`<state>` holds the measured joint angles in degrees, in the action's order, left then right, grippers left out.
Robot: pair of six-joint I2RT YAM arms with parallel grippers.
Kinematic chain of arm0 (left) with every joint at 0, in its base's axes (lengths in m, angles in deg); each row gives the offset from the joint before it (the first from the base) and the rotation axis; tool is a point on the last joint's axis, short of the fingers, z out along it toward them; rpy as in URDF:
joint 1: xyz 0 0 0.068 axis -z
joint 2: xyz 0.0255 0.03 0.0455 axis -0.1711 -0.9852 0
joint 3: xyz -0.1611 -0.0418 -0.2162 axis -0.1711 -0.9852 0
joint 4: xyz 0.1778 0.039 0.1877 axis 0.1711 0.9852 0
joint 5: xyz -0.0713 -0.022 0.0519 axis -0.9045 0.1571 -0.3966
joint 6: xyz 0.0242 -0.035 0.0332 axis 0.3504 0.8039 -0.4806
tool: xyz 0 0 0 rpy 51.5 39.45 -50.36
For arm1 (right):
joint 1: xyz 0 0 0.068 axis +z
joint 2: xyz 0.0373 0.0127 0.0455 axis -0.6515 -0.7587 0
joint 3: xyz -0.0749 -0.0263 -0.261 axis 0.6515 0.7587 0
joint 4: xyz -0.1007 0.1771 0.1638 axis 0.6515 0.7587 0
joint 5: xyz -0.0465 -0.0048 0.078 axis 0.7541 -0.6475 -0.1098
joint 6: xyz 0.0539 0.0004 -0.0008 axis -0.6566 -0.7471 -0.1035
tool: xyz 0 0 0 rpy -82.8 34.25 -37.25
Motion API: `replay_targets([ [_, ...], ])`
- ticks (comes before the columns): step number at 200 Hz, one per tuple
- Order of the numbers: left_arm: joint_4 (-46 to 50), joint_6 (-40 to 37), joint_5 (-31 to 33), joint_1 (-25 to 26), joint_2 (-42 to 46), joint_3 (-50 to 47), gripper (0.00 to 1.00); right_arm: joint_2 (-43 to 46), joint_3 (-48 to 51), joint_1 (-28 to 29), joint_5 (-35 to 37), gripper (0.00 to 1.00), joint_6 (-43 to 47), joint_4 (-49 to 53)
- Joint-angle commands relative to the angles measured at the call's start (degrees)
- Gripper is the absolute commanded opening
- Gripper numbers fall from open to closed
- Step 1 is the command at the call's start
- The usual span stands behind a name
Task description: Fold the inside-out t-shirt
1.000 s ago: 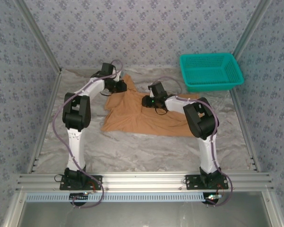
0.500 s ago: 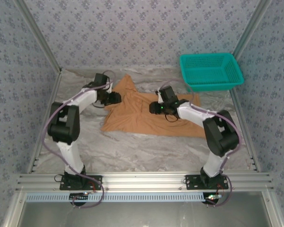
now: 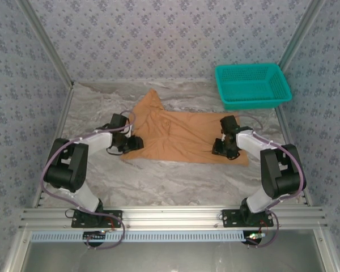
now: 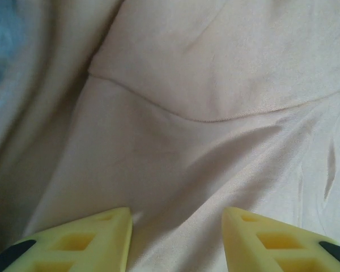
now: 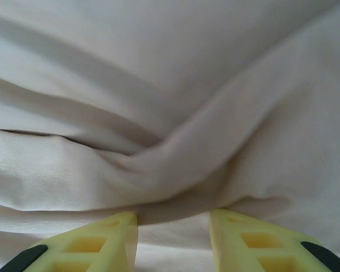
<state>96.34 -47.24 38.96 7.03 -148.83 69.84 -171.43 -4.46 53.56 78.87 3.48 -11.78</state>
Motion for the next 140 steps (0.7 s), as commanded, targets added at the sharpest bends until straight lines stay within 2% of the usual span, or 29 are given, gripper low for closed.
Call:
replay_targets([
  [1, 1.38, 0.76, 1.55, 0.82, 4.14, -3.99, 0.46, -0.79, 0.88, -1.18, 1.42, 0.4, -0.77, 3.93],
  [55, 7.01, 3.96, 8.96, 6.1, 13.31, -12.9, 0.46, -0.41, 2.35, -4.35, 3.36, 0.43, -0.23, 8.89],
  [80, 7.57, 5.44, 9.98, 7.23, 15.7, -14.92, 0.46, 0.74, 3.53, -5.48, 2.39, 0.44, -0.92, 8.44],
  [119, 8.52, 3.14, 11.96, 7.64, 19.66, -8.89, 0.48, 8.52, 1.91, -5.23, 0.98, 0.49, 1.25, 2.85],
  [140, 6.94, 1.32, 14.56, 7.31, 19.0, -4.17, 0.55, 8.89, 0.91, -5.56, -1.0, 0.55, 1.52, 0.21],
])
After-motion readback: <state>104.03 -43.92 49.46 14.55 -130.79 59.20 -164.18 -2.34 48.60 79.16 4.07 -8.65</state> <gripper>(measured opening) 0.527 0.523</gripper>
